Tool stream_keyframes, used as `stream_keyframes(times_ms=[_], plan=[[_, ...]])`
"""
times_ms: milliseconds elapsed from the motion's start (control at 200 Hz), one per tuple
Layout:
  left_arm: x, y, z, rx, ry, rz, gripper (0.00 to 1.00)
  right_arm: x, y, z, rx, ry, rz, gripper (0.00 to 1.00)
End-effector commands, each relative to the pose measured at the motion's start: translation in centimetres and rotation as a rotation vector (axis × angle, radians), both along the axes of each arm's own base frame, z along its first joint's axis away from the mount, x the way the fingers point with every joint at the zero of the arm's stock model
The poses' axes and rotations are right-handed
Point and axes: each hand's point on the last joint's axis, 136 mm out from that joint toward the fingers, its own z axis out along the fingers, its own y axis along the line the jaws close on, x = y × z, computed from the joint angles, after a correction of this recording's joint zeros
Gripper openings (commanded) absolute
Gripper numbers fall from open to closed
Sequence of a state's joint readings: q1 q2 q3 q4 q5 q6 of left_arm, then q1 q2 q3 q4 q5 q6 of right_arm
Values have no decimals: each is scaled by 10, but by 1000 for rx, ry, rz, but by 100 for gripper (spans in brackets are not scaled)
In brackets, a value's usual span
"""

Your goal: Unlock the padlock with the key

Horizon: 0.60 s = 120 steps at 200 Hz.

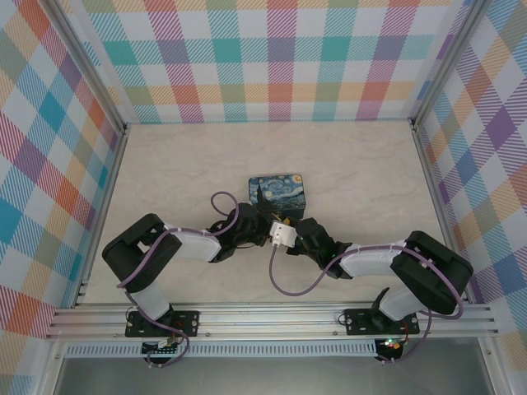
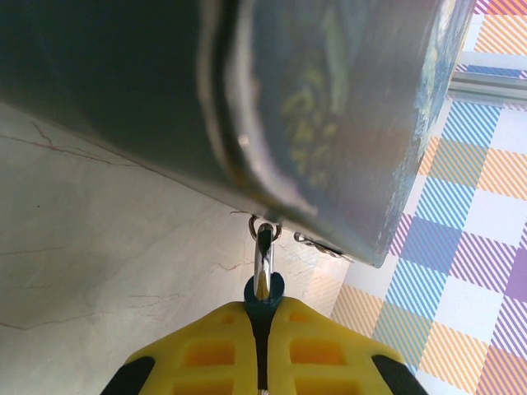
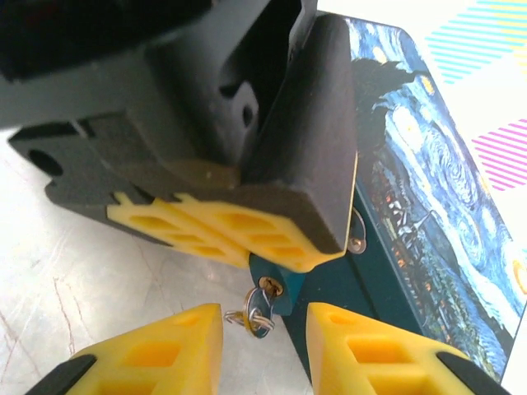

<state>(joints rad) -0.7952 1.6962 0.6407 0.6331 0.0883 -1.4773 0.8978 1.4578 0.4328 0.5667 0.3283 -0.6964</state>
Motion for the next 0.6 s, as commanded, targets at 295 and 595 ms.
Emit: stream_keyframes(times_ms=[295, 595], plan=[[5, -4, 27, -68, -37, -2, 7, 12, 8, 9, 21, -59, -8, 21], [4, -4, 26, -69, -35, -3, 7, 18, 6, 16, 49, -84, -51, 9]])
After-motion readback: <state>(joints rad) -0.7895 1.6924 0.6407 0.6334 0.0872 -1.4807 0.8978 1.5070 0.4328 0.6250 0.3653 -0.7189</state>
